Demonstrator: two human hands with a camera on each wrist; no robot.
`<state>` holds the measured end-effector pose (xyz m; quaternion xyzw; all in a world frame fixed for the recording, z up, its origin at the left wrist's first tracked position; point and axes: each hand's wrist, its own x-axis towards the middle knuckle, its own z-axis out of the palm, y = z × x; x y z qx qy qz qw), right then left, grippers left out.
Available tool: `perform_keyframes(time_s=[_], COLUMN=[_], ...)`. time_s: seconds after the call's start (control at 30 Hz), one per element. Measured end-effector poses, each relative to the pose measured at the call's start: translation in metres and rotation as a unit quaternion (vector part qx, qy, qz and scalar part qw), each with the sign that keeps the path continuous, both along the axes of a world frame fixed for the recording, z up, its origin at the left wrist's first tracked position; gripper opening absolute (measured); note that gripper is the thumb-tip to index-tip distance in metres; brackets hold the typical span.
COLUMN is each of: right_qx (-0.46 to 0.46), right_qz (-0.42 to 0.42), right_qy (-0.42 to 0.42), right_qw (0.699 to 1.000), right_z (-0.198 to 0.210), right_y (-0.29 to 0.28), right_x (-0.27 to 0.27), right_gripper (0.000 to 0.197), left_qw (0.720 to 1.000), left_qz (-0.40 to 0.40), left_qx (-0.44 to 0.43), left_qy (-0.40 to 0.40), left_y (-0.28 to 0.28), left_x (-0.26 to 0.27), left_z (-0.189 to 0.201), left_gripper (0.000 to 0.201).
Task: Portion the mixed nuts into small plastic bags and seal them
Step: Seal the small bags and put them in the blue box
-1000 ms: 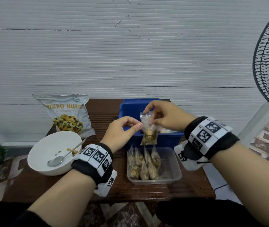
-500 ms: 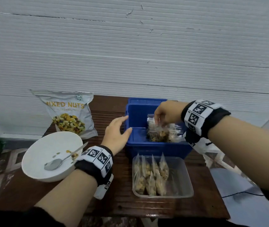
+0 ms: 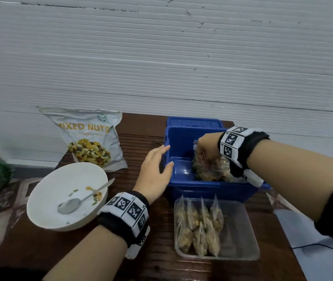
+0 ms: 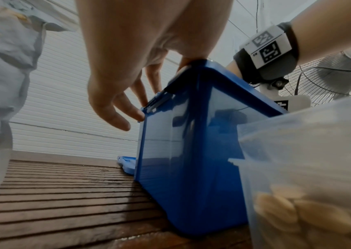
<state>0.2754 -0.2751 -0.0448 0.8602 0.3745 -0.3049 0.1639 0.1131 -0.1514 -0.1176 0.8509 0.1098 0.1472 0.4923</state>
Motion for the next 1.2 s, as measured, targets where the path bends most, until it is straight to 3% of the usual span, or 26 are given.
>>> perform_keyframes(time_s=[0.13, 0.2, 0.3, 0.33, 0.47, 0.63, 0.73, 0.87, 1.03, 1.2], right_qx=[-0.021, -0.040, -0.039, -0.043, -0.011, 0.090, 0.139, 0.192, 0.200, 0.192], right_qz=[0.013, 0.029, 0.053, 0.053, 0.031, -0.018, -0.029, -0.053, -0.076, -0.093], right_qy=[-0.007, -0.026, -0.058, -0.059, -0.025, 0.017, 0.037, 0.089, 0.139, 0.097], right_qw=[1.000, 0.998, 0.996, 0.996, 0.999, 0.996, 0.989, 0.976, 0.967, 0.972], right_z=[-0.001, -0.008, -0.047, -0.048, 0.005, 0.030, 0.045, 0.055, 0.044, 0.011], right_y=[0.005, 0.010, 0.008, 0.008, 0.009, -0.005, -0.018, -0.039, -0.067, -0.088], right_x=[0.000, 0.007, 0.041, 0.040, -0.008, -0.018, -0.027, -0.049, -0.085, -0.110], right_gripper=[0.017, 0.004, 0.040, 0.042, 0.004, 0.012, 0.004, 0.008, 0.006, 0.018], left_qw=[1.000, 1.000, 1.000, 1.000, 1.000, 1.000, 0.999, 0.999, 0.998, 0.996], left_qz=[0.003, 0.002, 0.001, 0.001, 0.001, 0.021, 0.032, 0.028, 0.025, 0.018], left_qx=[-0.018, -0.023, -0.025, -0.025, -0.019, -0.001, 0.004, 0.014, 0.023, 0.045], left_qy=[0.005, 0.005, 0.006, 0.007, 0.007, 0.016, 0.020, 0.039, 0.057, 0.071], left_y=[-0.001, -0.001, -0.001, -0.001, 0.000, -0.003, -0.009, -0.021, -0.032, -0.041], left_x=[-0.001, -0.002, -0.002, -0.002, -0.003, -0.008, -0.014, -0.022, -0.033, -0.046], left_z=[0.002, 0.002, 0.003, 0.003, 0.003, 0.011, 0.016, 0.023, 0.026, 0.030], left_gripper=[0.044, 0.044, 0.045, 0.045, 0.046, 0.047, 0.049, 0.054, 0.058, 0.059])
